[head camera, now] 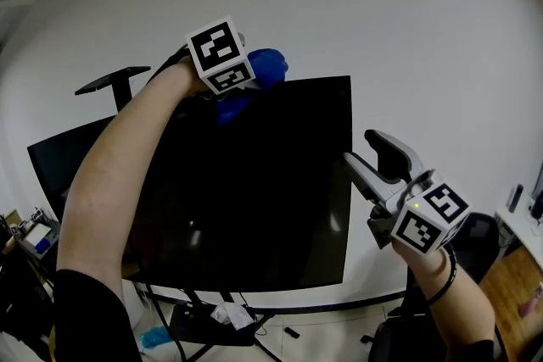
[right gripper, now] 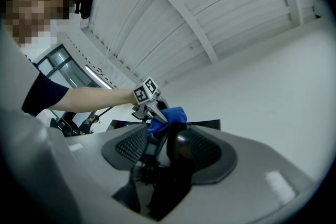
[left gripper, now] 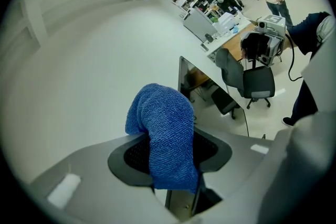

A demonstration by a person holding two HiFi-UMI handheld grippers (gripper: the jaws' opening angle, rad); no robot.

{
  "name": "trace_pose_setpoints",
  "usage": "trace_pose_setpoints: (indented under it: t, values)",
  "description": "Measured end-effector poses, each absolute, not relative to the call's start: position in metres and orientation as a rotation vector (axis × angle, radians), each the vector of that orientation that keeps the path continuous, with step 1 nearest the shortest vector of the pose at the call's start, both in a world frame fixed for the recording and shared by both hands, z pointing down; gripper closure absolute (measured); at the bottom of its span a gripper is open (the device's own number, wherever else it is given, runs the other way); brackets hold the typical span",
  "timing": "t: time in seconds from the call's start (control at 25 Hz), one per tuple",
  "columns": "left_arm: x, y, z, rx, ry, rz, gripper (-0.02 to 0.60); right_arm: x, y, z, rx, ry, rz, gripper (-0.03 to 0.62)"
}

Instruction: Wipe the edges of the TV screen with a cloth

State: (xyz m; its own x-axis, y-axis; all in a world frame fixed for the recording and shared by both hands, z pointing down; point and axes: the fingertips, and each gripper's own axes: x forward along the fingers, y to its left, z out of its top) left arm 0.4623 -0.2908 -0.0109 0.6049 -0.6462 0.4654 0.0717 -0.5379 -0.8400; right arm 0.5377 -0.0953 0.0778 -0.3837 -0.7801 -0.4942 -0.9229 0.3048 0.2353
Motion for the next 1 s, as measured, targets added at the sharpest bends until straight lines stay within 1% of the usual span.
trace_pose_setpoints:
  t: [0.36, 0.56, 0.72, 0.88, 1.0]
  values:
    - [0.521, -0.286, -0.018, -1.935, 0.367, -0.950, 0.407, 0.563, -0.086, 0.079, -1.618, 2.221, 0.680, 0.329]
    - [0.583, -0.253, -0.015, -1.976, 0.314, -0.862, 0.407, 0.609, -0.059, 0.100, -1.683, 2.179, 0.656, 0.330]
    - [0.612, -0.240, -0.016, -1.994, 0.283, -0.802, 0.407, 0.626, -0.049, 0.107, -1.728, 2.153, 0.639, 0.330]
    - [0.632, -0.228, -0.020, -2.022, 0.238, -0.707, 0.407, 0.628, -0.048, 0.107, -1.754, 2.143, 0.628, 0.330]
    - [0.650, -0.198, -0.018, -2.076, 0.177, -0.580, 0.407, 0.631, -0.034, 0.112, -1.756, 2.133, 0.634, 0.330]
